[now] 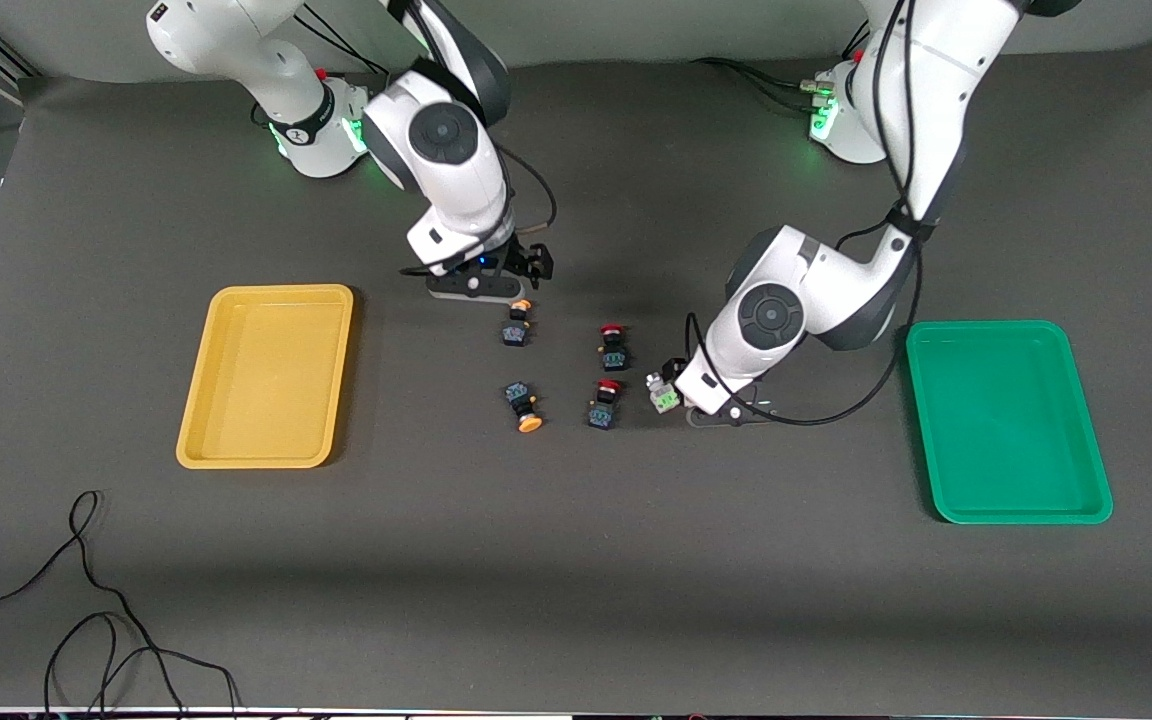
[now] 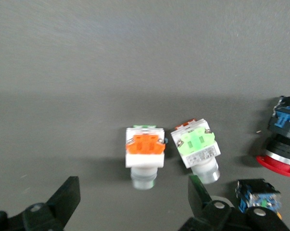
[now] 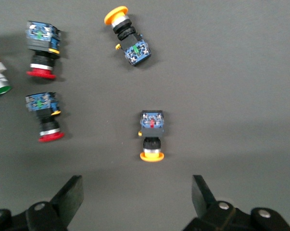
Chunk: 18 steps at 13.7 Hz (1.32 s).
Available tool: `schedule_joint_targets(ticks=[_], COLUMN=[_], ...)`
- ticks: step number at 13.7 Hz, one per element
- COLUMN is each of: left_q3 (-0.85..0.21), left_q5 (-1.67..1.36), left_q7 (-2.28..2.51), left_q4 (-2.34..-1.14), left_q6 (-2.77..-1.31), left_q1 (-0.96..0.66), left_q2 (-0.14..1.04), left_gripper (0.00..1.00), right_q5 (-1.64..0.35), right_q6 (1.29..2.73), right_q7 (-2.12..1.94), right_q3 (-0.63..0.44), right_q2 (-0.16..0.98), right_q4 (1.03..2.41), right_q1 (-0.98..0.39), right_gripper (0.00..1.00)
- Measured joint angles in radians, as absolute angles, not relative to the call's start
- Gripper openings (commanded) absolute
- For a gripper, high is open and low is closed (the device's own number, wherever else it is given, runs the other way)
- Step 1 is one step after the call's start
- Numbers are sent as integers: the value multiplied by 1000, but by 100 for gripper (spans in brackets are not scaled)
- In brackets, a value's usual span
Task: Place green and yellow buttons in trays
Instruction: 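Reach the right gripper to a yellow button while the left gripper reaches a white button, then grasp and lift the buttons with both grippers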
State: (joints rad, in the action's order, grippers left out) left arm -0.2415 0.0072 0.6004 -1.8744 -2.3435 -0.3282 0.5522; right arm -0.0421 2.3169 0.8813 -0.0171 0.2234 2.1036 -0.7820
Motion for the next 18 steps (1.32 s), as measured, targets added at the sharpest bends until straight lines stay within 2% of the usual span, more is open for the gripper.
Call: schedule_joint_targets(ticks=[3, 8, 9, 10, 11, 12, 13, 14, 16, 18], left_q3=[-241, -233, -230, -229, -228, -227, -226, -225, -223, -223], left_q5=[41, 74, 75, 76, 77, 77, 77, 78, 79, 79], left_q7=[603, 603, 603, 603, 603, 603, 603, 603, 603, 605], left_q4=[-1899, -1963, -1968, -1969, -1969, -1969, -1969, -1969, -1966, -1965], left_q6=[-2408, -2489, -2496, -2503, -2509, -2513, -2519, -2527, -2528, -2528], left_q1=[-339, -339, -339, -339, -339, -339, -339, -339, -336, -334], left_q2=[587, 587, 588, 590, 592, 594, 595, 597, 597, 592], left_gripper=[100, 100, 100, 100, 99, 87, 36, 0, 0, 0], right_q5=[-41, -41, -41, -41, -41, -41, -41, -41, -41, -41], right_q6=[2436, 2577, 2591, 2600, 2611, 2613, 2613, 2613, 2613, 2613], right_q7=[881, 881, 881, 881, 881, 881, 881, 881, 881, 881], right_q3=[-29, -44, -44, -44, -44, -44, -44, -43, -43, -43], right_q2=[338, 451, 465, 475, 481, 483, 483, 483, 483, 483], right_q4=[2110, 2136, 2135, 2135, 2135, 2134, 2134, 2134, 2133, 2132], right_q1=[-780, -779, -779, -779, -780, -780, -780, -780, -780, -780], right_gripper=[100, 100, 97, 89, 71, 54, 44, 35, 27, 26])
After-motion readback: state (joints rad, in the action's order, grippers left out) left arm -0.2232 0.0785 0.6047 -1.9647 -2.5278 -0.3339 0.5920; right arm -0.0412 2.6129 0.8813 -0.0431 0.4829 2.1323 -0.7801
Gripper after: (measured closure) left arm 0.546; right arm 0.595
